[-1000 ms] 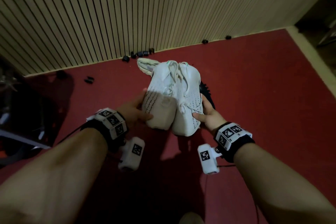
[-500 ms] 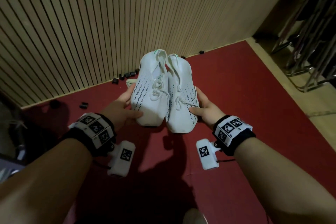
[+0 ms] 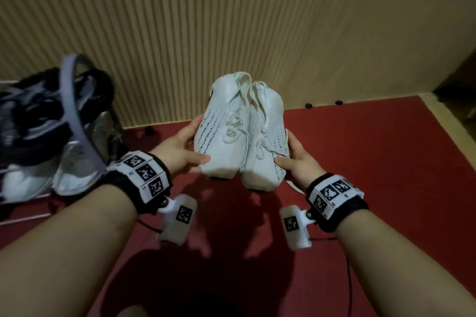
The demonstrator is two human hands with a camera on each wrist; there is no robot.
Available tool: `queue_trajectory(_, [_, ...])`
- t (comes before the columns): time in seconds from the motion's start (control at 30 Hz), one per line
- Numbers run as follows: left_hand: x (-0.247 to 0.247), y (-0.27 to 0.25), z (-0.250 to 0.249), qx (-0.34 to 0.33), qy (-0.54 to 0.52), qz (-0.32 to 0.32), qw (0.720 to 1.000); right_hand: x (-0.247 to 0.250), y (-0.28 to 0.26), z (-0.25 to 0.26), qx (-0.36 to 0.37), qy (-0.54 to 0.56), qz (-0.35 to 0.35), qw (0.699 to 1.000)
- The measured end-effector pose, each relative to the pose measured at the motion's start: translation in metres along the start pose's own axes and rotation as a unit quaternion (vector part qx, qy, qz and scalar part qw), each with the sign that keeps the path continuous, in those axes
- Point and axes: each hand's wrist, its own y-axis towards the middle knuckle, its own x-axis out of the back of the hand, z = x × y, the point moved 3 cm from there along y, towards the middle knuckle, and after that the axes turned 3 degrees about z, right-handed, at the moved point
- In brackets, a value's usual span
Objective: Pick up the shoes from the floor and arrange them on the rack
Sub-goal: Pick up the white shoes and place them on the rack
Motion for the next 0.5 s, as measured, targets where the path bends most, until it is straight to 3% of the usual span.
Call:
queue_trajectory(0.27, [0.054,-0.087,-0.01,-0.005,-0.047,-0.08,0.996,-0.089,-0.023,0.027,0.029,-0.025,0.051,0.998])
queue_trajectory(0.5, [0.135,-0.144,0.001,-0.036,-0.057,-0.042,0.997,-0.188,-0.05,0.034,0.044,-0.028,0.029,0.998])
